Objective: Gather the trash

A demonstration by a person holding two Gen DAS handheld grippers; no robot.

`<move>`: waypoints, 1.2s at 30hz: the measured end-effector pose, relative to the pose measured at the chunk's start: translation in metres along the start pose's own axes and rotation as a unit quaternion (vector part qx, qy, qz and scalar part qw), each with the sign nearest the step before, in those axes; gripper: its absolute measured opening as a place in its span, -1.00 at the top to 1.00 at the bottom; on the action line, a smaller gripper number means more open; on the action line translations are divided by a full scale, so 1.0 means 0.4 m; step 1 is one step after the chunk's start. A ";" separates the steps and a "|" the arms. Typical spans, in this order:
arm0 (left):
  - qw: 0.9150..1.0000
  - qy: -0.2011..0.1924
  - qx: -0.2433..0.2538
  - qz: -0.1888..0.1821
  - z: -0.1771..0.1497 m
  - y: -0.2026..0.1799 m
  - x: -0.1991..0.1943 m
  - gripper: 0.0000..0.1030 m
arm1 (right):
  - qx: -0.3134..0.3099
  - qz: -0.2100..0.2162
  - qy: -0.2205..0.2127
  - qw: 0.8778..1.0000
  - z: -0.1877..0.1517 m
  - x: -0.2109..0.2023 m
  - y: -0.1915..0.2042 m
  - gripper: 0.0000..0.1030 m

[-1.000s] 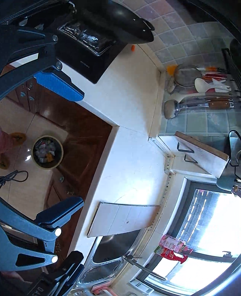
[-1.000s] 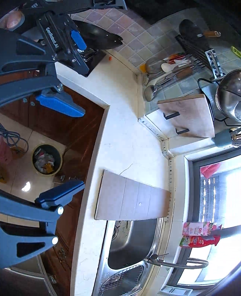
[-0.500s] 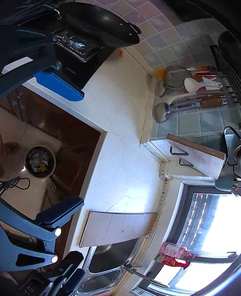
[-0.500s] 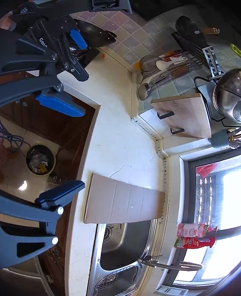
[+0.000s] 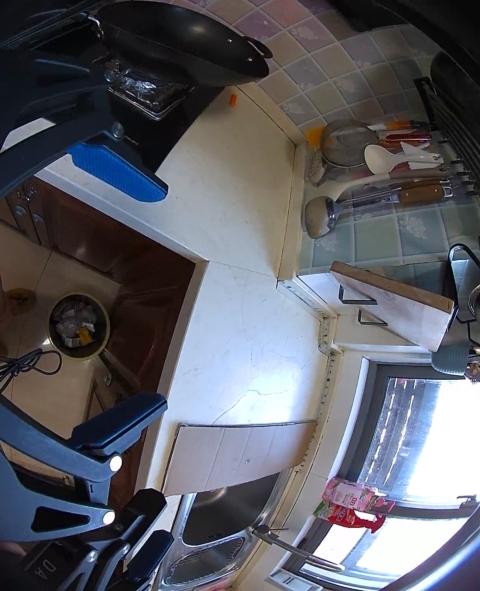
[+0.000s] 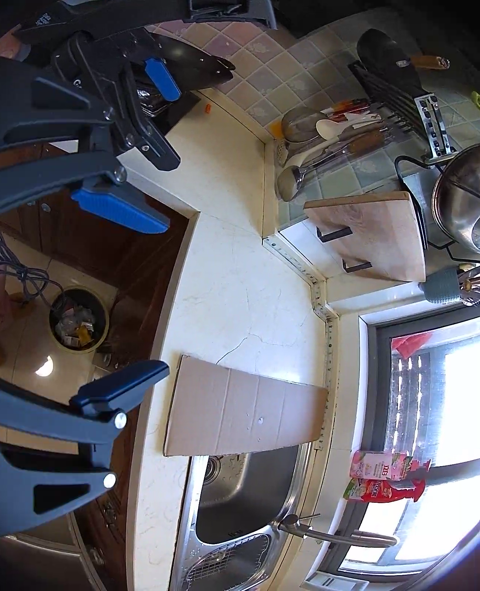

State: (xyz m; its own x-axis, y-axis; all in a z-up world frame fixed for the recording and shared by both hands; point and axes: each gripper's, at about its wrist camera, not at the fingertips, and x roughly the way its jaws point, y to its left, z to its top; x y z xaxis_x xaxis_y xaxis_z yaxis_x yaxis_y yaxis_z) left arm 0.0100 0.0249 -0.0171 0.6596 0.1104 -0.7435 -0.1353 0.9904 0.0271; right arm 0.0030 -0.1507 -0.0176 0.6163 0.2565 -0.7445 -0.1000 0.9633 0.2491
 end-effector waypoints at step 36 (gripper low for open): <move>0.999 0.012 0.045 -0.009 0.043 -0.009 0.065 -0.98 | 0.038 -0.006 0.005 0.999 0.026 0.052 0.001 -0.39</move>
State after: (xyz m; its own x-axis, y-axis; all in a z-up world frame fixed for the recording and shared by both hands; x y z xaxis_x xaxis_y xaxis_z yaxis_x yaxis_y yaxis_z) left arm 0.0402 0.0257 -0.0251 0.6438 0.0911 -0.7598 -0.0562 0.9958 0.0717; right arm 0.0239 -0.1460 -0.0265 0.6097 0.2455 -0.7537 -0.0319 0.9577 0.2861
